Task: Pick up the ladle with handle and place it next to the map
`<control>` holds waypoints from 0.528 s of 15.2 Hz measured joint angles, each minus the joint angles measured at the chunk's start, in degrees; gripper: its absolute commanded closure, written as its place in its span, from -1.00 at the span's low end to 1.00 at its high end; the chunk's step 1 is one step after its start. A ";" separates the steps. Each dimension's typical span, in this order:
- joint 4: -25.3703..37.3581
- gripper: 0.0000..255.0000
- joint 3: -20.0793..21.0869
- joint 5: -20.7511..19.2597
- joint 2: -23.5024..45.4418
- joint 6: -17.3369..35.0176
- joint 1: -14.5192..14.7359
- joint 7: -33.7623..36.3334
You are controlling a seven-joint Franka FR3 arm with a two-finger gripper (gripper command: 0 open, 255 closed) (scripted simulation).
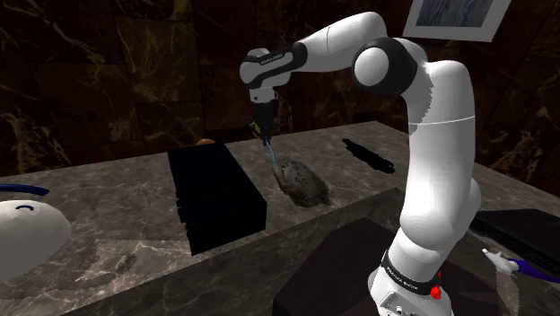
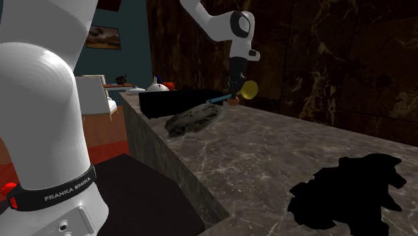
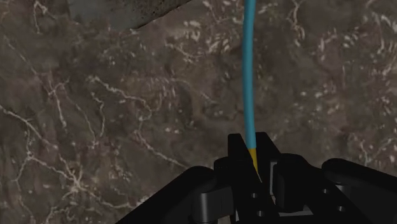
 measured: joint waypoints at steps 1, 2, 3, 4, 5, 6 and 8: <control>0.49 1.00 0.03 0.01 -0.23 -0.72 0.05 0.07; 0.83 1.00 0.02 0.02 -0.50 -1.33 0.02 0.01; 1.45 1.00 0.01 0.02 -0.54 -1.99 0.00 -0.02; 2.02 1.00 -0.03 0.02 -0.79 -2.81 -0.07 -0.14; 2.51 1.00 -0.02 0.02 -0.98 -3.49 -0.06 -0.13; 3.04 1.00 0.00 0.03 -1.12 -4.16 -0.03 -0.08; 4.14 1.00 0.00 0.04 -1.48 -5.62 -0.04 -0.12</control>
